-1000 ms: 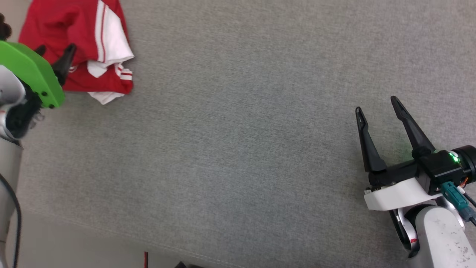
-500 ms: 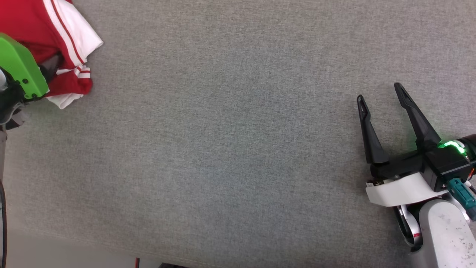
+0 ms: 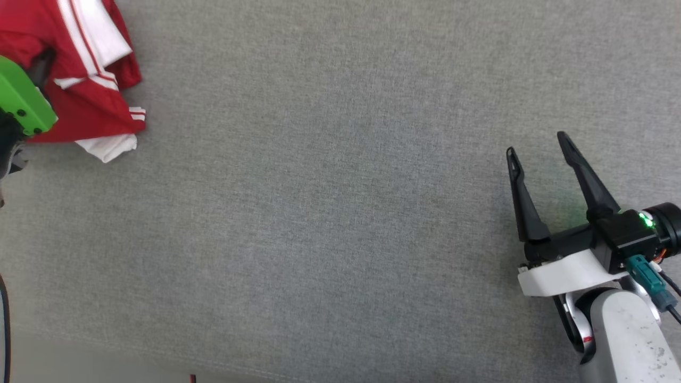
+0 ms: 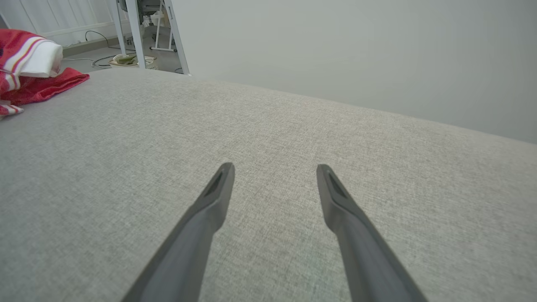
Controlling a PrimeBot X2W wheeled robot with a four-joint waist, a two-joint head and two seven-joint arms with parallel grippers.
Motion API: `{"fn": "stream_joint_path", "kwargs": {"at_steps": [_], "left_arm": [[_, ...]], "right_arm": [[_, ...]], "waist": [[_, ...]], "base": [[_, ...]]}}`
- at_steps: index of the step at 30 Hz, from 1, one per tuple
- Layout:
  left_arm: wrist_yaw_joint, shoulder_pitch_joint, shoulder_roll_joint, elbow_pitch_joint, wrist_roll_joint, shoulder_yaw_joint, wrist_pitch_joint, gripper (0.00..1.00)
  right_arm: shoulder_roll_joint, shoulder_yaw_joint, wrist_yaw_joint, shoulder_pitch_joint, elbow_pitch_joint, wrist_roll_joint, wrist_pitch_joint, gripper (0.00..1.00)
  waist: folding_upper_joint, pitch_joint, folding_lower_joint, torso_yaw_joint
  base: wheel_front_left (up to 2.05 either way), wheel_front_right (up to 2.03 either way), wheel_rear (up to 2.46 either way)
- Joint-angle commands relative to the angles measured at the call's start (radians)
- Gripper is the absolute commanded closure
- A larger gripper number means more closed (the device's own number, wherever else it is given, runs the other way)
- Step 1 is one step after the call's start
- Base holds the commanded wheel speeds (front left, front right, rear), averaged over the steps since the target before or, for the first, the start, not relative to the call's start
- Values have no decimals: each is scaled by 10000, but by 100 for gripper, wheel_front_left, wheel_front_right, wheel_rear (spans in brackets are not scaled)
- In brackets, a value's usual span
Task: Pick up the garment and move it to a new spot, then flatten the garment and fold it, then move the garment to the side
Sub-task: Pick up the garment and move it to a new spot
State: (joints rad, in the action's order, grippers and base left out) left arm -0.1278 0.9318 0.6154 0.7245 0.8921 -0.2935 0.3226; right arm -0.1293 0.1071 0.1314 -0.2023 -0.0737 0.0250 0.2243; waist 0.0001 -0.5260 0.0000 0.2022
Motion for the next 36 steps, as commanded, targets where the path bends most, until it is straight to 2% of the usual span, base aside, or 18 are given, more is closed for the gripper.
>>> {"fn": "stream_joint_path", "kwargs": {"at_steps": [1,5,9,17,26,32,36], "left_arm": [[-28,-194,190,-117,-136,-56,-362,100],[-28,-359,460,-317,-411,-202,-1335,100],[-28,-568,456,-585,-691,-310,-2152,100],[136,-1306,615,-2041,-1601,-882,-3117,100],[574,-1953,313,-4354,-1923,-1387,-3079,100],[784,-2147,-5,-5565,-2030,-1764,-2857,100],[796,-2073,-416,-6267,-2077,-2150,-2663,100]], "right_arm": [[74,-23,-7,106,123,-3,92,0],[249,-94,-7,277,486,-73,207,0],[464,-179,-7,553,883,-158,298,0],[742,-491,-7,1075,1384,-418,368,0],[787,-960,-7,1352,1245,-797,373,0],[789,-1135,-7,1425,1179,-898,374,0],[790,-1293,-7,1413,1146,-858,374,0]], "waist": [[-1,714,0,-27],[-1,1494,0,-48],[-1,2419,0,-50],[-1,4023,0,-239],[-1,4772,0,-739],[-1,4921,0,-1385],[-1,4955,0,-1871]], "base": [[0,0,0],[0,0,0],[0,0,0],[0,0,0],[0,0,0],[0,0,0],[0,0,0]]}}
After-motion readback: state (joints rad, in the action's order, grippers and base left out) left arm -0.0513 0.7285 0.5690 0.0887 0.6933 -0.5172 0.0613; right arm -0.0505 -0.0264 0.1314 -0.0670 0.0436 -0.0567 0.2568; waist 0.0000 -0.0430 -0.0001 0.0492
